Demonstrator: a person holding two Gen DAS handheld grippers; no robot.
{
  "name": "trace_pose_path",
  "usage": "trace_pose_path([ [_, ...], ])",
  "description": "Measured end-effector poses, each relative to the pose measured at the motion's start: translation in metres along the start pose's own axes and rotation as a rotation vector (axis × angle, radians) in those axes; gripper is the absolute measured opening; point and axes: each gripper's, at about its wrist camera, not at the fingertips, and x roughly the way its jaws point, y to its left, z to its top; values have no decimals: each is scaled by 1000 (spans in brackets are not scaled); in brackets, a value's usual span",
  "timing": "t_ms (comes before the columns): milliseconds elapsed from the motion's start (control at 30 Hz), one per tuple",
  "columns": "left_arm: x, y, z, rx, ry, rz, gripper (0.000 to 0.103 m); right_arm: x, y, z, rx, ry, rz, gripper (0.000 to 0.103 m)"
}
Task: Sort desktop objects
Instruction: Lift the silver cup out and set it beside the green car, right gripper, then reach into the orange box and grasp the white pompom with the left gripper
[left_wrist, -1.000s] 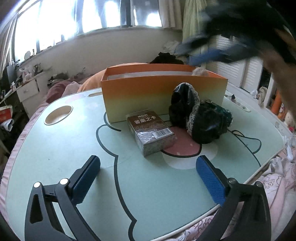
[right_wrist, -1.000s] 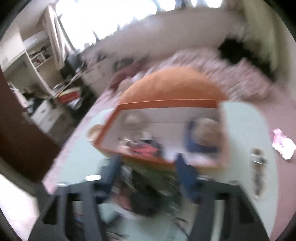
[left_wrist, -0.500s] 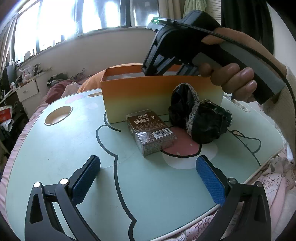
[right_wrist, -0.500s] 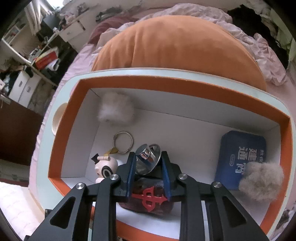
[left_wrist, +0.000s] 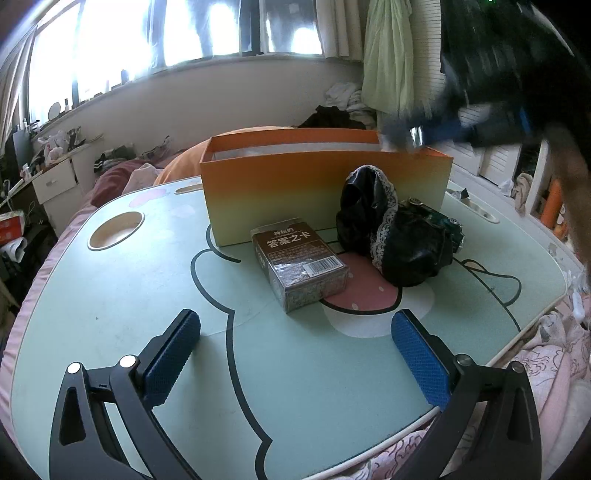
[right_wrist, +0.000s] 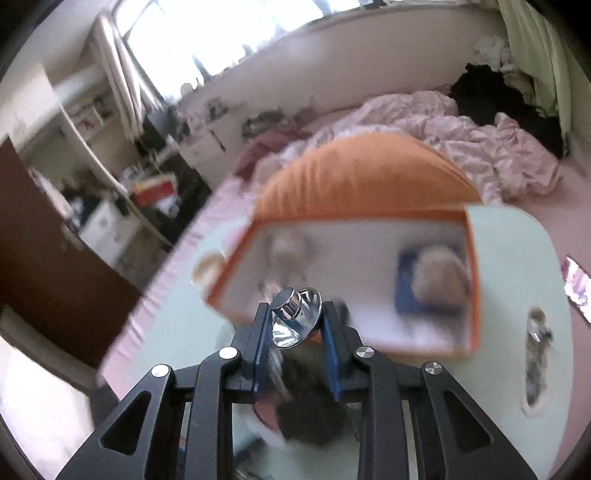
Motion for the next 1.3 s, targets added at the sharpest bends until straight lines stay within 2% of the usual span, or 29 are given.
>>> trace_pose_path([
  [133, 0, 0, 0, 0, 1, -1, 103, 35, -5, -21, -53, 85, -93, 25],
  [167, 0, 0, 0, 0, -1, -1, 103, 35, -6, -23, -68, 48, -110, 26],
  [233, 0, 0, 0, -1, 0, -1, 103, 35, -8, -23, -77, 26, -129, 33],
  [300, 0, 0, 0, 0, -1, 0, 103, 24, -12, -27, -74, -26, -101, 51],
  [400, 1, 0, 0, 0, -1, 0, 103, -4, -15, -43, -88, -141, -72, 70],
  [533, 1, 0, 0, 0, -1, 0, 103, -31, -17, -71, -91, -203, -74, 72],
  [600, 1, 0, 0, 0, -1, 0, 103, -35, -22, -86, -76, -211, -94, 76],
  [667, 0, 1, 0, 0, -1, -1, 103, -30, -28, -104, -62, -195, -138, 77],
  [733, 0, 1, 0, 1, 1, -1, 103, -15, -35, -116, -76, -143, -192, 78],
  [767, 1, 0, 1, 6, 2, 0, 103, -10, -34, -120, -109, -161, -238, 79],
  [800, 2, -1, 1, 9, 2, -1, 103, -5, -32, -124, -135, -178, -312, 91],
  [833, 4, -2, 2, 14, 9, -5, 103, 1, -31, -125, -140, -186, -351, 99],
  [867, 4, -2, 3, 17, 10, -10, 103, 4, -32, -124, -128, -182, -345, 103],
  [1100, -1, -3, 16, 83, 76, -72, 101, 7, -35, -120, -133, -185, -335, 103],
  [1167, -21, -3, 30, 112, -1, -54, 89, 8, -35, -119, -135, -187, -338, 103],
  [1233, -39, -9, 54, 177, -76, -26, 84, 8, -36, -119, -135, -188, -337, 103],
  [1300, -46, -17, 79, 270, -120, 9, 83, 8, -36, -119, -137, -188, -336, 103],
])
